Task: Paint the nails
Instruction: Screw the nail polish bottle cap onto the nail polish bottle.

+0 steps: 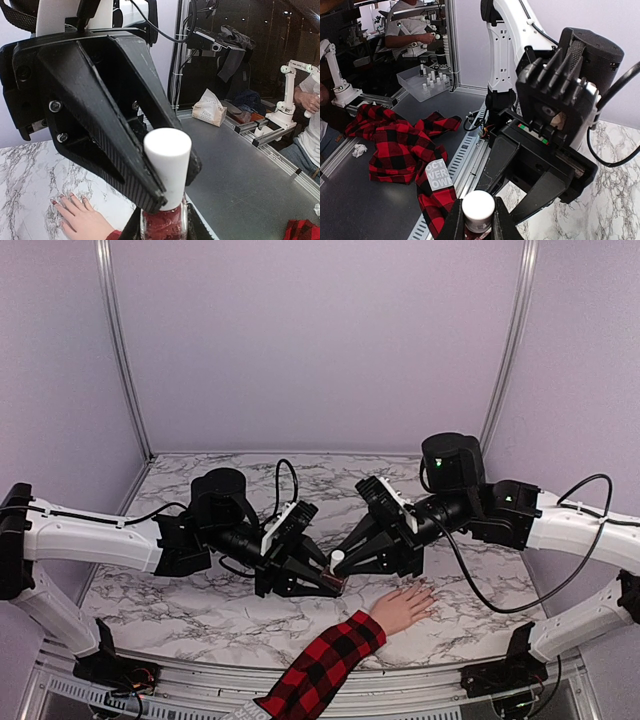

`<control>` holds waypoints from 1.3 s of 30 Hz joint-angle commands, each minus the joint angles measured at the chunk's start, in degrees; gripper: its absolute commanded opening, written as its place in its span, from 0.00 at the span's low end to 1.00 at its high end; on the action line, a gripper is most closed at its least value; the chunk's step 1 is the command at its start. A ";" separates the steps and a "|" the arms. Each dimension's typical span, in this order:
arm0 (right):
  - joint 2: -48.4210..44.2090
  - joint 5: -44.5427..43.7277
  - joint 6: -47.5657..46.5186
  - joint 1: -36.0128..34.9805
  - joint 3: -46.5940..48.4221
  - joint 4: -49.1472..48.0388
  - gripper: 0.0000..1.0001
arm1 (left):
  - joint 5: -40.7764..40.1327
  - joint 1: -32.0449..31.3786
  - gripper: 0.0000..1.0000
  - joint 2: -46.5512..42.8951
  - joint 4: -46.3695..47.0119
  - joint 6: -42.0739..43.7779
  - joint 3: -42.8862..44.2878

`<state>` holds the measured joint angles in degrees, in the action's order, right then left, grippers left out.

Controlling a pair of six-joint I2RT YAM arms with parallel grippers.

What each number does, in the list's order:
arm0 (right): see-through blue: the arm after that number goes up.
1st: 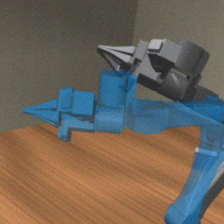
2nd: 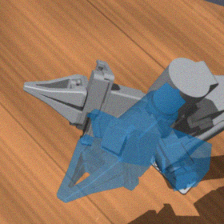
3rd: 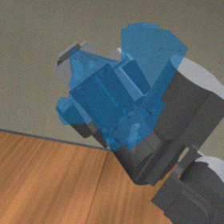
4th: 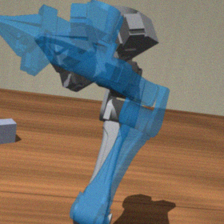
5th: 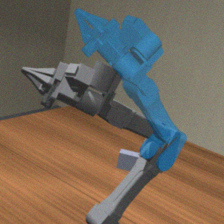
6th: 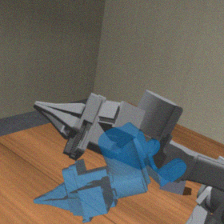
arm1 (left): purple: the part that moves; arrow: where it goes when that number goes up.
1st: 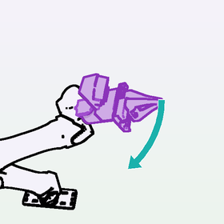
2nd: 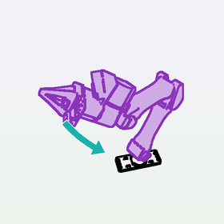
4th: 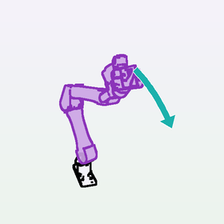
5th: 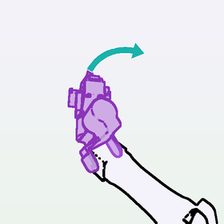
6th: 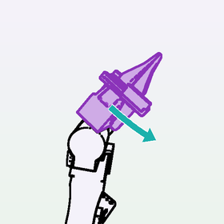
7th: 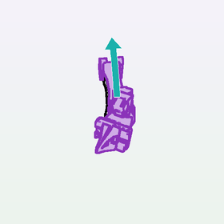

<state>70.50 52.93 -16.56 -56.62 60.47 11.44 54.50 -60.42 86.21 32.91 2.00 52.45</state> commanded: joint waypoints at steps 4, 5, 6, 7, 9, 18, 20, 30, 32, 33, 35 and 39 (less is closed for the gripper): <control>-0.36 -2.06 1.33 -0.51 0.27 0.01 0.02 | -7.30 0.92 0.00 -3.55 0.61 0.87 0.29; -0.36 -2.60 1.54 -0.50 -0.06 -0.29 0.01 | -8.86 1.00 0.00 -4.07 0.85 1.02 -0.02; -0.36 -3.12 1.98 -0.43 -0.49 -0.92 0.01 | -10.28 1.07 0.00 -4.54 1.03 1.10 -0.32; -0.41 -3.86 2.65 -0.28 -0.98 -1.66 0.01 | -11.84 1.16 0.00 -5.04 1.20 1.30 -0.67; -0.38 -5.22 3.67 0.12 -1.70 -2.69 0.01 | -15.13 1.31 0.00 -6.05 1.88 1.23 -1.44; 1.76 -19.52 9.19 1.06 -2.15 -4.66 0.01 | -31.88 1.62 0.00 -8.70 3.38 0.77 -3.14; 2.72 -22.74 11.10 1.23 -2.32 -5.78 0.01 | -36.28 1.62 0.00 -8.58 3.72 0.42 -3.05; 5.54 -39.74 20.79 1.18 -4.78 -16.16 0.02 | -56.82 1.62 0.00 -6.30 6.57 -2.97 -3.35; 6.50 -41.35 21.64 1.17 -5.13 -17.39 0.02 | -58.61 1.62 0.00 -5.71 7.18 -3.73 -3.31; 7.15 -41.88 21.80 1.04 -4.92 -17.59 0.03 | -59.04 1.62 0.00 -5.42 7.18 -3.75 -3.24; 8.28 -42.67 21.74 1.03 -4.33 -17.11 0.03 | -59.92 1.62 0.00 -5.09 7.24 -3.93 -3.28; 8.72 -43.47 21.36 1.01 -3.69 -16.11 0.08 | -60.30 1.62 0.00 -5.06 7.19 -3.64 -3.72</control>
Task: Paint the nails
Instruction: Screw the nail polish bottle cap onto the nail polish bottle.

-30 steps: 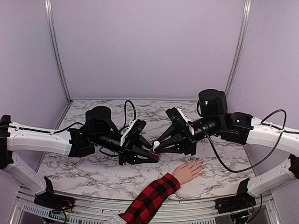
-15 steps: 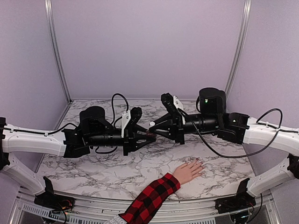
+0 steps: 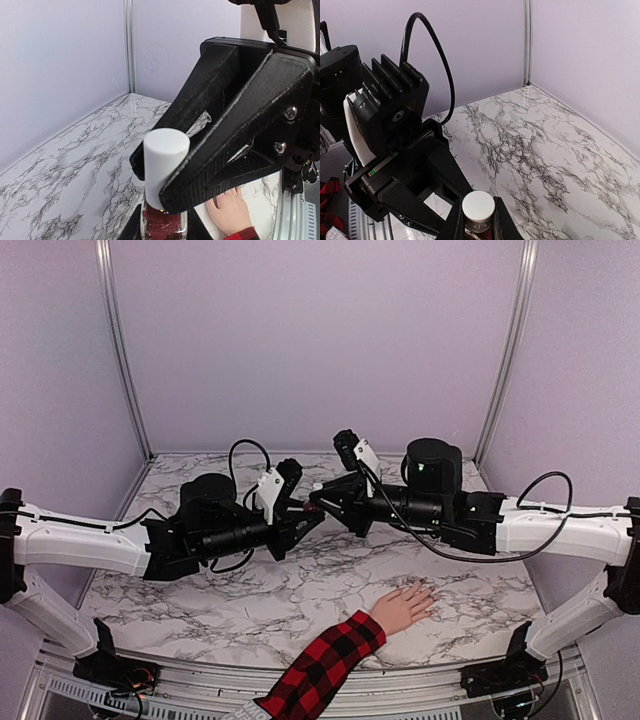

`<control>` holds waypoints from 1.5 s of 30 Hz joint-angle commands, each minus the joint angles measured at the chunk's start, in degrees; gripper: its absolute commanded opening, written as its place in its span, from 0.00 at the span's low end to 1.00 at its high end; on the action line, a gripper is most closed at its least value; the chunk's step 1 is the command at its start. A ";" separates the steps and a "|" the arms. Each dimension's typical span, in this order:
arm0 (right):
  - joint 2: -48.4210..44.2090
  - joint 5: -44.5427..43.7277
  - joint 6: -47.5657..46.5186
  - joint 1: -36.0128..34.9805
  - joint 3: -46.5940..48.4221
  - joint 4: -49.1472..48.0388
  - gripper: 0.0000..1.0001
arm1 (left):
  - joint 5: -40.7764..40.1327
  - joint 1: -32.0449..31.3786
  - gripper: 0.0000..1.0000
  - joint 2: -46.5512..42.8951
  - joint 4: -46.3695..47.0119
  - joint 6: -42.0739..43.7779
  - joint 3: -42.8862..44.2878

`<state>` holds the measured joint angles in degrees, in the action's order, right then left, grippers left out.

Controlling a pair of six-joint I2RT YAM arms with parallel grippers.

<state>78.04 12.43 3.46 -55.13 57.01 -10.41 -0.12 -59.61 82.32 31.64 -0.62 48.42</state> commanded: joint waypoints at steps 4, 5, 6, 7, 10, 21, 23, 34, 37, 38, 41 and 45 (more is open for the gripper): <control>-0.35 -2.20 0.55 -0.49 -0.62 5.89 0.26 | -2.24 0.88 0.00 -1.33 8.37 0.33 -0.20; -0.95 -2.11 0.30 -0.44 -0.76 5.93 0.30 | -1.14 0.88 0.00 -1.53 8.36 0.36 -0.40; -1.63 -1.71 -0.15 -0.41 -0.91 6.01 0.34 | 0.47 0.97 0.00 -1.67 8.23 0.36 -0.62; -2.42 -1.10 -0.65 -0.41 -1.20 6.02 0.39 | 2.88 1.10 0.00 -1.78 8.14 0.36 -0.81; -5.25 1.01 -2.64 -0.25 -2.35 6.25 0.49 | 9.24 1.42 0.00 -2.23 7.72 1.48 -1.19; -13.42 21.47 -12.65 -0.06 -3.07 10.17 0.54 | 41.38 1.31 0.00 -2.07 1.62 5.58 0.07; -13.85 26.77 -14.75 -0.06 -2.33 12.25 0.53 | 46.98 0.98 0.00 -1.24 -0.24 5.83 1.15; -10.19 38.39 -18.26 -1.51 2.54 17.49 0.41 | 53.10 -1.16 0.00 1.39 -1.81 5.31 3.62; -9.16 39.35 -19.02 -2.27 3.57 18.86 0.32 | 53.94 -1.29 0.00 2.06 -1.76 5.02 4.03; -8.80 39.66 -19.26 -2.56 3.88 19.24 0.31 | 54.13 -1.29 0.00 2.15 -1.76 5.02 4.05; -8.33 40.19 -19.80 -3.14 4.33 19.96 0.30 | 54.37 -1.29 0.00 2.22 -1.76 4.95 4.13; -8.19 40.33 -20.16 -3.30 4.32 20.34 0.22 | 54.10 -1.29 0.00 2.03 -1.76 5.16 4.10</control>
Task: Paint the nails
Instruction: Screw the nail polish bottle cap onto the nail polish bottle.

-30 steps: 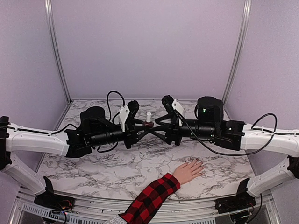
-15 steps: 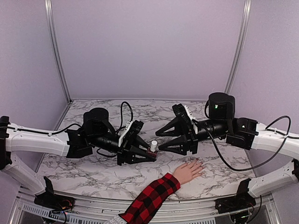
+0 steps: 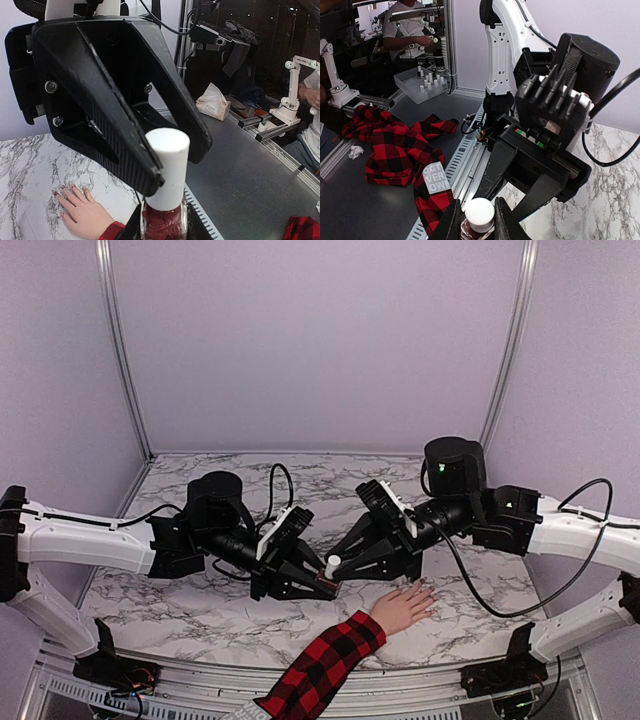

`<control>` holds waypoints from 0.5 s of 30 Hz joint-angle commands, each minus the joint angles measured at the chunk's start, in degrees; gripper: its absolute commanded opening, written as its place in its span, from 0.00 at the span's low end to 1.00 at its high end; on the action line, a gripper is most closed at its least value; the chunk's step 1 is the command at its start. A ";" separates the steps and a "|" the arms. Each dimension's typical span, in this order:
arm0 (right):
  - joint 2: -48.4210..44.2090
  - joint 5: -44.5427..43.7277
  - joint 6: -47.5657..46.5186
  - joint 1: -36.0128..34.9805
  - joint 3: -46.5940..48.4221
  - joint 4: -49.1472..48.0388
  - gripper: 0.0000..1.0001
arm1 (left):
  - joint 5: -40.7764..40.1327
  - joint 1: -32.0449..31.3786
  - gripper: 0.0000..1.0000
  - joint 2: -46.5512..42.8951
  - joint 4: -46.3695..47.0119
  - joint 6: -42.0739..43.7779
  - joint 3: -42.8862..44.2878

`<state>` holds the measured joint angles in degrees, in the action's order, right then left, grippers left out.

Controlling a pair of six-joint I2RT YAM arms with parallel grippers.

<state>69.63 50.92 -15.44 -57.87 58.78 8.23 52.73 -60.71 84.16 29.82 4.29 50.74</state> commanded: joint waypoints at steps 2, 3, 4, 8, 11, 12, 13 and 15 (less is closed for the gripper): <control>0.40 1.88 -1.41 -0.54 2.48 1.85 0.17 | 0.73 -0.20 0.00 -0.09 0.05 0.47 1.60; 0.49 1.85 -1.43 -0.58 2.48 1.99 0.14 | 0.24 -0.20 0.00 -0.21 0.06 0.57 1.60; 0.54 1.75 -1.43 -0.58 2.41 2.03 0.12 | -0.20 -0.20 0.00 -0.31 0.06 0.74 1.51; 1.24 1.01 -1.31 -0.58 2.26 2.49 0.07 | -2.76 -0.04 0.00 -1.22 0.04 1.10 1.23; 1.54 -0.16 -0.94 -0.56 1.98 2.43 0.05 | -6.44 0.14 0.00 -2.17 0.04 1.55 0.95; 1.52 -0.79 -0.51 -0.56 1.83 2.27 0.04 | -8.15 0.22 0.00 -2.58 0.06 1.65 0.82; 1.48 -1.65 -0.27 -0.53 1.71 2.17 0.03 | -9.88 0.30 0.00 -3.00 0.01 1.73 0.65; 1.54 -3.80 0.11 -0.58 1.60 2.19 0.03 | -14.01 0.62 0.00 -3.77 0.31 1.77 0.19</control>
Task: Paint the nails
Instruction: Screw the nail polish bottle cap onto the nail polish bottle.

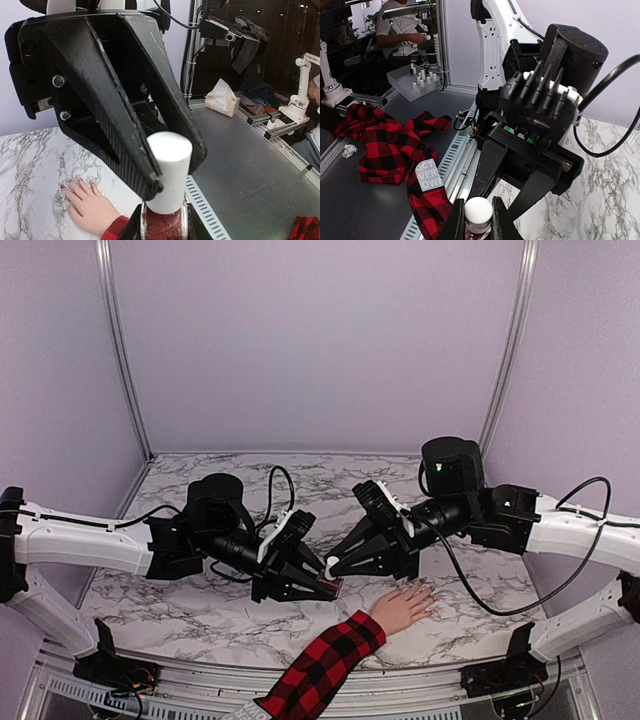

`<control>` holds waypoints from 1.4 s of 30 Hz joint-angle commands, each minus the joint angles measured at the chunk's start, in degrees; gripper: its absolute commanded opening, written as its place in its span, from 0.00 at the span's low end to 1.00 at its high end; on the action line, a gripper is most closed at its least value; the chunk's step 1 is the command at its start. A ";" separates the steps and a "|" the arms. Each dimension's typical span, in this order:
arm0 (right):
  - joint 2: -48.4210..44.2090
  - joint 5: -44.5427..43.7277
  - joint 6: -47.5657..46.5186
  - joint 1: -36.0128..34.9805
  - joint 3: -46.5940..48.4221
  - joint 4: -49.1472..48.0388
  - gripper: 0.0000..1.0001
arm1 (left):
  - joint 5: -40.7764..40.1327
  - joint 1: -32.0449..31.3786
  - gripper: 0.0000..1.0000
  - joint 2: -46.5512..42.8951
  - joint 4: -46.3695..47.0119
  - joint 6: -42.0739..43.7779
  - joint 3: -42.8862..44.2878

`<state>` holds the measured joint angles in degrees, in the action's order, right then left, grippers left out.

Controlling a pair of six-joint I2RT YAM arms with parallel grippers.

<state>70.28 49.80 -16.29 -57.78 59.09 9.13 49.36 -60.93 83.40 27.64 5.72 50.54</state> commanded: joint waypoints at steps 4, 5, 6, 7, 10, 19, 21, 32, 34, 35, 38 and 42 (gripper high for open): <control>1.03 -7.48 1.86 -0.54 1.12 1.02 0.02 | -17.62 1.48 0.00 -3.90 4.76 -1.01 -0.97; 1.12 -8.98 2.15 -0.58 1.07 0.91 0.01 | -18.79 1.59 0.00 -4.01 5.54 -1.32 -1.19; 1.28 -10.40 2.45 -0.53 1.18 0.87 0.02 | -19.98 1.60 0.00 -4.27 6.06 -1.53 -1.45; 1.41 -11.86 2.72 -0.47 1.27 0.69 0.02 | -21.23 1.60 0.00 -4.46 6.44 -1.61 -1.56; 1.79 -16.44 3.96 -0.32 1.46 -0.05 0.02 | -26.07 1.60 0.00 -4.72 7.42 -1.98 -1.59; 5.05 -30.46 9.55 0.80 2.66 -1.61 0.02 | -41.80 1.60 0.00 -2.82 10.89 -4.20 -0.72; 6.15 -33.29 10.92 1.04 3.22 -1.48 0.01 | -45.41 1.60 0.00 -2.05 11.80 -4.81 -0.56; 11.14 -45.61 18.44 1.15 3.32 -4.62 0.02 | -59.39 1.51 0.00 3.07 14.95 -9.46 0.89; 11.01 -45.48 18.57 1.14 3.39 -5.13 0.04 | -59.26 1.58 0.00 3.50 15.08 -9.77 1.08; 10.76 -45.29 18.50 1.12 3.36 -5.31 0.06 | -58.64 1.60 0.00 3.66 15.08 -9.57 1.06; 9.19 -44.16 17.78 1.38 2.72 -6.15 0.19 | -53.03 1.73 0.00 3.45 15.00 -8.27 0.68; 6.32 -43.12 16.68 1.98 1.14 -6.91 0.32 | -42.32 1.78 0.00 3.25 13.39 -6.28 0.50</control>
<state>79.53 5.89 0.60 -56.23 61.41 0.62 -1.61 -59.59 87.74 36.34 -2.15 48.23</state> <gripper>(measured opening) 0.286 0.204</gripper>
